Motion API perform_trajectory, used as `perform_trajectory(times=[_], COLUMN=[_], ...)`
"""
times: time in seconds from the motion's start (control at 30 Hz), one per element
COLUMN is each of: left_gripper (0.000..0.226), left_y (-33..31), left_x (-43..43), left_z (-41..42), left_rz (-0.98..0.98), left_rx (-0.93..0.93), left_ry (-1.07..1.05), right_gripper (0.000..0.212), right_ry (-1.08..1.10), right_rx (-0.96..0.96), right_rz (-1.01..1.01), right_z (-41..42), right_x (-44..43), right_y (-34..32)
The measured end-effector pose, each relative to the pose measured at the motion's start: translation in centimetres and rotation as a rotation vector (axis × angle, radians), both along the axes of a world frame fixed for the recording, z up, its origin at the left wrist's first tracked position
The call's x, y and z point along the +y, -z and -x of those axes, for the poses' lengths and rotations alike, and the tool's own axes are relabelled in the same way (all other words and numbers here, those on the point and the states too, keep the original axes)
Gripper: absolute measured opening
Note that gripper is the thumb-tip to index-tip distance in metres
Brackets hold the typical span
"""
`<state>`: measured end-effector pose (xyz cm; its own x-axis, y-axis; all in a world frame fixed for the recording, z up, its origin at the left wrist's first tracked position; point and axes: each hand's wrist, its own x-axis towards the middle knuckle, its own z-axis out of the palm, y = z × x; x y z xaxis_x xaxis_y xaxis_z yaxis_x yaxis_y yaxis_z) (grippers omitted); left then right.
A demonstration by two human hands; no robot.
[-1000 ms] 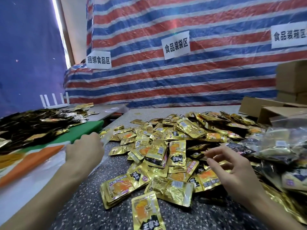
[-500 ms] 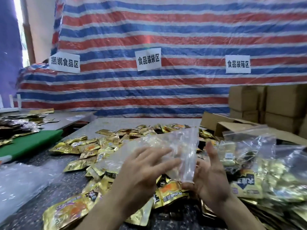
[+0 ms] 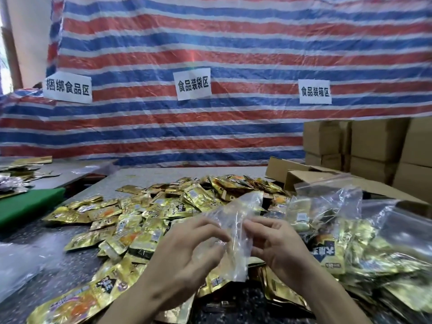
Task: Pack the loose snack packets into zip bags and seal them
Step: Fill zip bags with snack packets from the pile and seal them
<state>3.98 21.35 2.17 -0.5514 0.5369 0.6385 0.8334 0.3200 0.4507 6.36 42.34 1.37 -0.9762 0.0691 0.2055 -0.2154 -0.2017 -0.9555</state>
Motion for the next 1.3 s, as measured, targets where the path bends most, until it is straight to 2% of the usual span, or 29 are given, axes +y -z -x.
perform_trajectory(times=[0.07, 0.17, 0.33, 0.43, 0.57, 0.63, 0.7, 0.8, 0.9, 1.0, 1.07, 1.17, 1.23, 1.3], left_gripper=[0.046, 0.056, 0.032, 0.007, 0.020, 0.026, 0.029, 0.039, 0.042, 0.024, 0.007, 0.020, 0.015, 0.010], left_y=[-1.0, -1.7, -1.1, -0.5, -0.2, -0.4, -0.5, -0.7, -0.4, -0.1, 0.0, -0.1, -0.1, 0.0], left_x=[0.9, 2.4, 2.9, 2.3, 1.1, 0.6, 0.2, -0.3, -0.7, -0.7, -0.6, -0.7, -1.1, -1.4], left_z=[-0.3, -0.6, -0.6, -0.3, 0.0, 0.0, -0.3, -0.8, -1.0, -1.1, -1.1, -1.2, -1.0, -0.8], left_rz=[-0.046, -0.003, 0.098, -0.015, -0.282, -0.352, -0.309, -0.118, 0.104, 0.198, 0.130, -0.150, -0.343, -0.444], left_rx=[-0.073, -0.178, -0.389, -0.504, -0.572, -0.483, -0.294, -0.050, -0.004, 0.089, 0.124, 0.066, 0.012, -0.017], left_ry=[-0.041, -0.159, -0.058, -0.036, -0.118, -0.103, -0.047, 0.070, 0.177, 0.195, 0.230, 0.292, 0.281, 0.273], right_gripper=[0.023, 0.022, 0.038, 0.042, 0.044, 0.044, 0.041, 0.039, 0.036, 0.021, 0.021, 0.019, 0.025, 0.029], right_ry=[-0.015, -0.025, -0.063, -0.041, -0.023, 0.008, 0.013, -0.022, -0.084, -0.186, -0.253, -0.331, -0.412, -0.486], right_rx=[0.008, 0.008, 0.003, -0.023, -0.083, -0.116, -0.150, -0.198, -0.250, -0.297, -0.310, -0.325, -0.329, -0.297], right_rz=[-0.012, -0.053, -0.134, -0.207, -0.240, -0.239, -0.242, -0.264, -0.280, -0.364, -0.459, -0.594, -0.526, -0.488], right_z=[-0.1, -0.3, -0.5, -0.8, -0.7, -0.7, -0.8, -1.0, -1.2, -1.3, -1.3, -1.6, -1.9, -2.3], right_x=[-0.2, -0.9, -1.1, -1.1, -0.8, -0.7, -0.5, -0.1, 0.3, 0.5, 0.7, 1.3, 2.0, 2.2], right_y=[0.0, 0.2, 0.3, 0.2, 0.1, 0.0, -0.1, -0.3, -0.4, -0.4, -0.4, -0.7, -0.7, -1.0])
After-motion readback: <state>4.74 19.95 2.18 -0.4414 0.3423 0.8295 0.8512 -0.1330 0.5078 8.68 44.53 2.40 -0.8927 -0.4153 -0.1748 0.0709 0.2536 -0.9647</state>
